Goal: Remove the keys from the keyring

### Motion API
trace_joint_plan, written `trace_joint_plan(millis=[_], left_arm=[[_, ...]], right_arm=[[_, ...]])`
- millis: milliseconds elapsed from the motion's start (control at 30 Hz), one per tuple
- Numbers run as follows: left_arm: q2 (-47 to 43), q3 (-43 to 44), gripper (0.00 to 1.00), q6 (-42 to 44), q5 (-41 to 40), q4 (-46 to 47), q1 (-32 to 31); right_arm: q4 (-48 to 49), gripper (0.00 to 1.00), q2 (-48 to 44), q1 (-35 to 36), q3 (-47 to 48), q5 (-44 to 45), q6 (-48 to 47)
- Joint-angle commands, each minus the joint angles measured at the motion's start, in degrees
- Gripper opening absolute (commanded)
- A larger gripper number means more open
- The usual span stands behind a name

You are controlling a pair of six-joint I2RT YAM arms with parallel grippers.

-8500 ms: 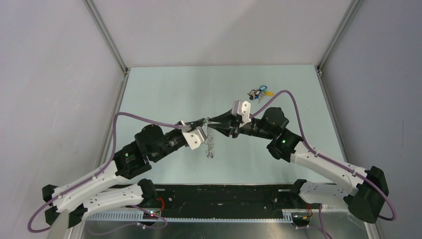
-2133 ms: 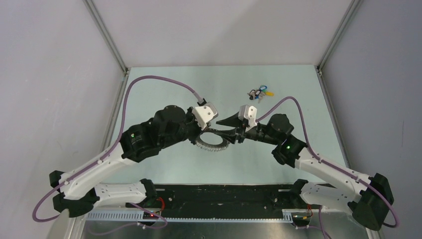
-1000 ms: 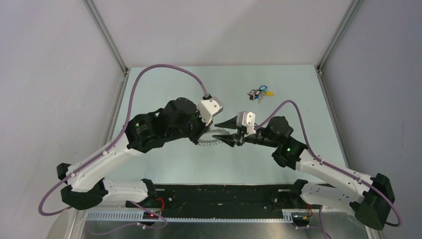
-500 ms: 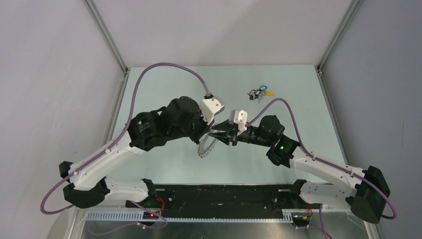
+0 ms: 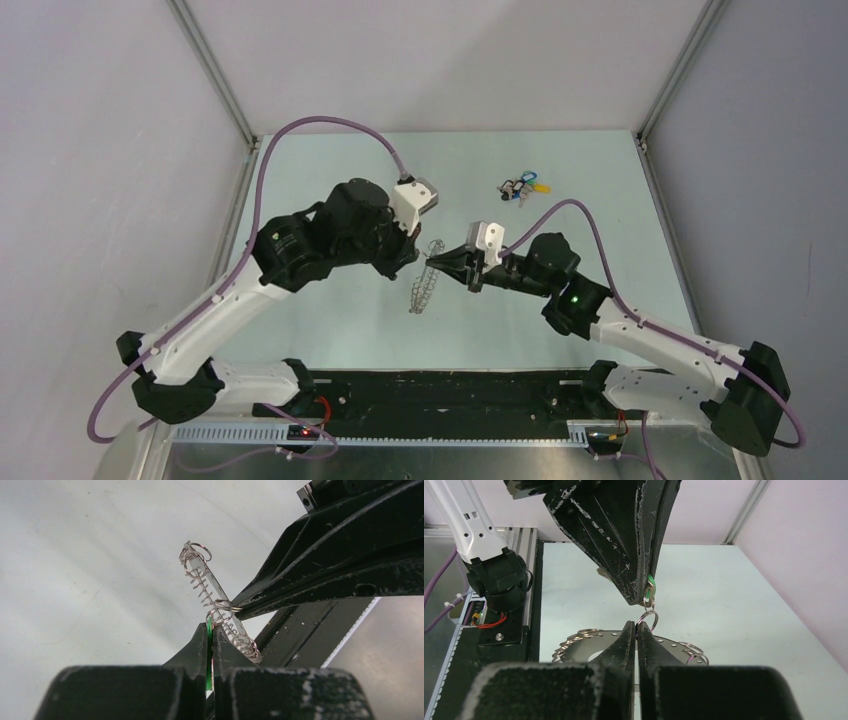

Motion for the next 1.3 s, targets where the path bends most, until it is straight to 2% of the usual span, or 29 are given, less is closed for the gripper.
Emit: trace_joint_plan(millis=[0, 167, 333, 433, 567, 667, 800, 933, 1000, 1133, 1267], left_arm=[[-0.5, 0.9, 0.00, -2.0, 4.2, 1.0, 3.0], [1.0, -1.3, 0.00, -3.0, 7.9, 1.0, 4.7], [4.1, -3.0, 0.00, -3.4, 14.1, 1.0, 5.0], [5.7, -4.0, 0.00, -3.5, 15.2, 1.0, 5.3], [6.7, -4.6, 0.00, -3.9, 20.0, 1.0, 6.9], [7.3, -4.5, 0.00, -4.0, 22.2, 0.7, 8.0], [5.7, -3.8, 0.00, -3.9, 20.5, 0.7, 9.9], [3.8, -1.8, 0.00, -3.1, 18.3, 0.7, 11.1], [3.3, -0.9, 0.00, -2.9, 18.3, 0.7, 11.2], [3.4, -0.3, 0.00, -2.6, 15.3, 0.4, 11.5], [4.4, -0.1, 0.00, -2.4, 9.2, 0.9, 12.3]], right_arm=[[-1.1, 0.00, -2.7, 0.3, 2.3, -1.1, -1.8], [1.3, 0.00, -3.9, 0.3, 1.3, -4.0, -3.1], [11.5, 0.00, -4.7, 0.5, -2.9, -6.2, -4.9], [12.6, 0.00, -5.1, 0.7, -3.3, -9.2, -7.1], [12.1, 0.00, -5.8, 0.9, -3.9, -14.2, -13.8], [9.6, 0.00, -6.7, 1.3, -3.9, -17.0, -22.3], [5.2, 0.00, -7.7, 1.4, -3.9, -13.7, -26.3], [2.5, 0.07, -6.9, 1.3, -4.4, -10.6, -25.5], [3.4, 0.00, -6.4, 1.1, -5.1, -10.0, -24.9], [9.5, 0.00, -5.9, -0.2, -6.6, -7.3, -18.3], [10.3, 0.00, -7.2, -3.1, -6.6, -5.5, -12.5]])
